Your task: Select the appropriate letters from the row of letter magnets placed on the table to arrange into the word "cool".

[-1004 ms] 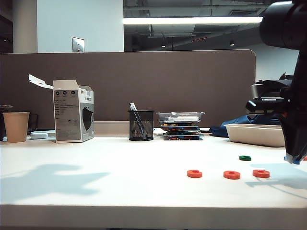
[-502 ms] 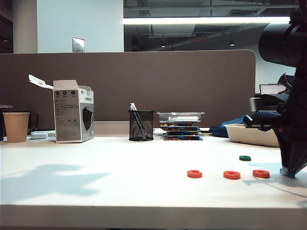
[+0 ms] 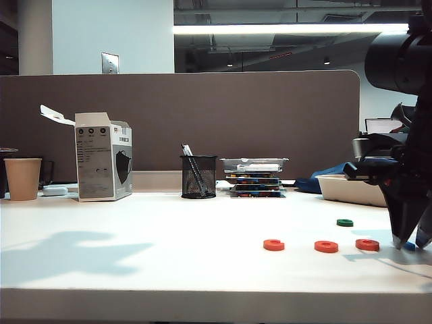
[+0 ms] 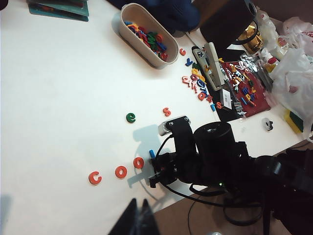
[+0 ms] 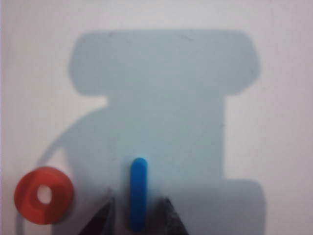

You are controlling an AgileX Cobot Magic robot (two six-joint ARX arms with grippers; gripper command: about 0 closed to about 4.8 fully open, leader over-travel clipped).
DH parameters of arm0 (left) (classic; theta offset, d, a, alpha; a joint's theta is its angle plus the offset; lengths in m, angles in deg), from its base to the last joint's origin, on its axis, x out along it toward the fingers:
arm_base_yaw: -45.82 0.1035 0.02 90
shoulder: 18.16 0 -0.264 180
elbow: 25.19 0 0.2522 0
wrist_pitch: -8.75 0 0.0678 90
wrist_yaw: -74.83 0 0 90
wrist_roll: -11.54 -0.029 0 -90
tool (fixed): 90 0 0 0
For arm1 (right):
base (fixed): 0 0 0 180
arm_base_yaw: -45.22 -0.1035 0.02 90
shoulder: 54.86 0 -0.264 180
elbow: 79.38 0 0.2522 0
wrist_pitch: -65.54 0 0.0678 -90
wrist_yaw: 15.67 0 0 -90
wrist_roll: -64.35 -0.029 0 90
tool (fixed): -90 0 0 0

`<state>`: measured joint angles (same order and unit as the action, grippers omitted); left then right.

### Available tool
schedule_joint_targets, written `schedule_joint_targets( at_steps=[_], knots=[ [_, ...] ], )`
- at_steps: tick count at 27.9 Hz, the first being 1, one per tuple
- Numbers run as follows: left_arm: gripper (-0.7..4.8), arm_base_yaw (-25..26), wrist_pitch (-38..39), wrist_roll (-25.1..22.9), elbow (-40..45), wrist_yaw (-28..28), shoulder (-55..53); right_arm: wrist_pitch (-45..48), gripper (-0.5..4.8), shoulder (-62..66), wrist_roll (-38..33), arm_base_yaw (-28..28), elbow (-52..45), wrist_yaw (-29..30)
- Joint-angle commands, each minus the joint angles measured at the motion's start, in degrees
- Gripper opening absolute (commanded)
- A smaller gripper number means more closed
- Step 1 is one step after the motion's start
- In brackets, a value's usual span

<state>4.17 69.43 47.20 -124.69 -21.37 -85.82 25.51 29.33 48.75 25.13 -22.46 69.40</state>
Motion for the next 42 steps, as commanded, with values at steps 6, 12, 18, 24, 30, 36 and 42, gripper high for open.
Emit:
schedule_joint_targets(
  at_steps=[6,12,18,24,30,36,42],
  knots=[
    [-0.03,-0.02,-0.72,-0.11,-0.20,-0.02,0.15,-3.30,1.34,-0.24,0.00,-0.07,1.90,0.81],
    [-0.03,-0.02,-0.72,-0.11,-0.20,-0.02,0.15,-5.66,1.58,-0.42,0.79,-0.07,5.86,0.31],
    [-0.03,-0.02,-0.72,-0.09,-0.20,-0.02,0.15,-8.72,1.58,-0.50,1.40,0.11,10.10,-0.33],
    [-0.03,-0.02,-0.72,-0.09,-0.20,-0.02,0.15,-11.82,1.23,-4.07,5.44,0.77,17.14,-3.08],
    [-0.03,-0.02,-0.72,-0.09,-0.20,-0.02,0.15,-11.91,-0.06,-12.04,8.94,5.42,20.72,-2.93],
    [-0.03,-0.02,-0.72,-0.09,-0.20,-0.02,0.15,-13.73,-0.06,-22.29,14.14,14.45,20.94,-1.20],
    [-0.03,-0.02,-0.72,-0.09,-0.20,-0.02,0.13,-15.96,-0.06,-31.26,15.85,23.50,20.92,5.31]
  ],
)
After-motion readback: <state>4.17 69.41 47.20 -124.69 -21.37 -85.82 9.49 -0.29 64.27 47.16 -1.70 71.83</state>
